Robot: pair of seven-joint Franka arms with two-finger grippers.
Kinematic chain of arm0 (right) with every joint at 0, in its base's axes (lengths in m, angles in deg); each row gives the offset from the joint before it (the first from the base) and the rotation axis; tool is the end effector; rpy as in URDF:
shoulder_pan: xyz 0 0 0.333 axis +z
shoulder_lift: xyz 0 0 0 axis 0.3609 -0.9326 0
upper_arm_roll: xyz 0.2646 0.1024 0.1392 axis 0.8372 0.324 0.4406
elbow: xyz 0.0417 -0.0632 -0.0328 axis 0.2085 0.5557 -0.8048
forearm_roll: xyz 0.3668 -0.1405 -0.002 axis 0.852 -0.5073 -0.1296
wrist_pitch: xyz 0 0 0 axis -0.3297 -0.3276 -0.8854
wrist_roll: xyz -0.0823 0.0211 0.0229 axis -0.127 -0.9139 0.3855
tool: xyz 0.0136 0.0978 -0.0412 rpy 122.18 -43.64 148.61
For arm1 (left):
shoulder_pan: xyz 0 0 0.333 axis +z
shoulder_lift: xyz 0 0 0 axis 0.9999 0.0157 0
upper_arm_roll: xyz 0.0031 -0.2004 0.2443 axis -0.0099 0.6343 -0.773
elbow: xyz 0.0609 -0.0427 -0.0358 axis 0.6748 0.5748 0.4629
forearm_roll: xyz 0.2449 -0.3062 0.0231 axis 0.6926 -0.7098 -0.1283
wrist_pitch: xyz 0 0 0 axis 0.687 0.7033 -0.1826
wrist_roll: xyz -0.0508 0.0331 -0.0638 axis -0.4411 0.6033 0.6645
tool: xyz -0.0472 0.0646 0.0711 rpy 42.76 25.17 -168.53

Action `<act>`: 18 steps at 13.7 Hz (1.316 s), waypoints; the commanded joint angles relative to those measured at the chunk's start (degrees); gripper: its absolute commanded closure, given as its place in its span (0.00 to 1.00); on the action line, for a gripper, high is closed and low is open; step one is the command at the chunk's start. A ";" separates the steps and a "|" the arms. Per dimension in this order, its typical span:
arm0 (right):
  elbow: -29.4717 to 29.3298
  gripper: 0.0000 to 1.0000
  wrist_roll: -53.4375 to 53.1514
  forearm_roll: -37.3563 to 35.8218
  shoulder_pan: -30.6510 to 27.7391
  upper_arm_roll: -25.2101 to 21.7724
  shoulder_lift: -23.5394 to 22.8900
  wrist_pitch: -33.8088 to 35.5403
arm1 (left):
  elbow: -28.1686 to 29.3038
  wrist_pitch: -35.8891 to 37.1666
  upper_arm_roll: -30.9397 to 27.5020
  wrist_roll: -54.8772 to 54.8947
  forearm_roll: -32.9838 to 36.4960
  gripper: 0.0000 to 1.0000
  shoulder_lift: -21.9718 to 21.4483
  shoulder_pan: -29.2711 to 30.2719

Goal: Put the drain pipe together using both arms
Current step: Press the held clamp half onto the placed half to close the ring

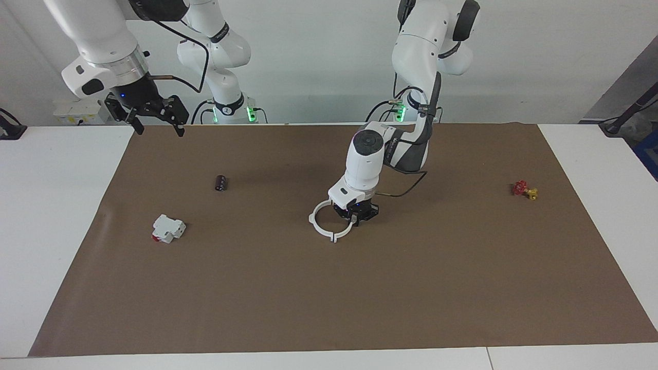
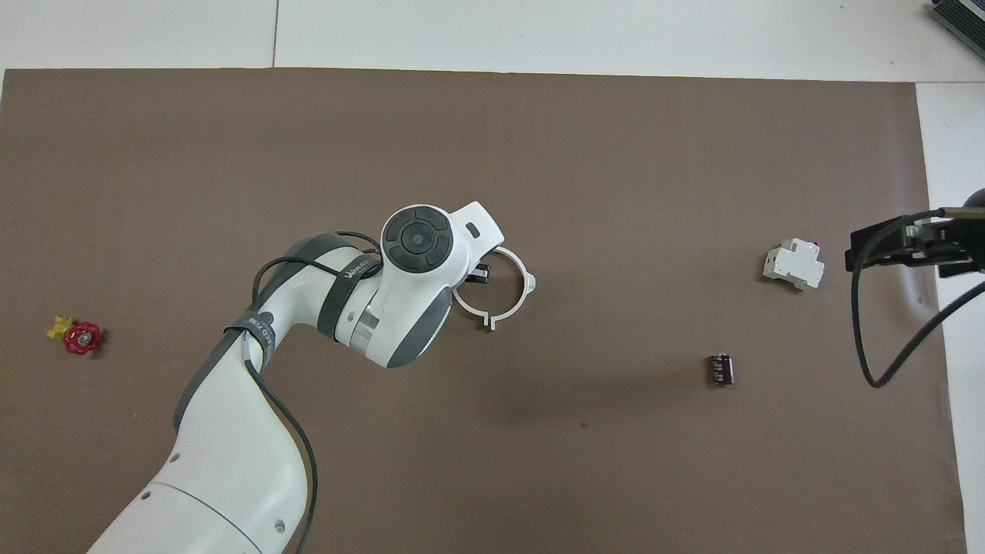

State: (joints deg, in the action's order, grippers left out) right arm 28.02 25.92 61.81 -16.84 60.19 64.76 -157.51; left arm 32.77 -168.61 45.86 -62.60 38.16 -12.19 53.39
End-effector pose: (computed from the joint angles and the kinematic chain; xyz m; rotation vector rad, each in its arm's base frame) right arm 0.5414 0.0058 0.6378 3.1239 -0.1468 -0.0634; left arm 0.5456 -0.3793 0.2994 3.0847 -0.3576 0.1133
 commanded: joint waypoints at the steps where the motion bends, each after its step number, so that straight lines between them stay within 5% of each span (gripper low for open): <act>1: 0.21 0.00 1.13 1.13 -0.28 0.00 0.33 0.75 | 2.53 -1.58 -0.66 -1.41 0.89 1.00 -1.61 -0.85; 15: 0.21 0.00 1.13 1.13 -0.19 0.00 0.33 0.75 | 2.44 -1.85 -0.57 -0.71 0.89 0.96 -1.61 -0.85; 16: 0.21 0.00 1.13 1.13 -0.28 0.00 0.33 0.75 | 2.44 -1.85 -0.57 -0.62 0.89 0.93 -1.61 -0.85; 18: 0.21 0.00 1.12 1.13 -0.19 0.00 0.33 0.75 | 2.36 -2.20 -0.57 -0.62 0.89 0.67 -1.61 -0.85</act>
State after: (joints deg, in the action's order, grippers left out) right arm 28.02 25.92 61.81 -16.84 60.19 64.76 -157.51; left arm 32.86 -169.19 45.95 -62.70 38.16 -12.19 53.39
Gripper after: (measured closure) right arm 0.000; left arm 0.793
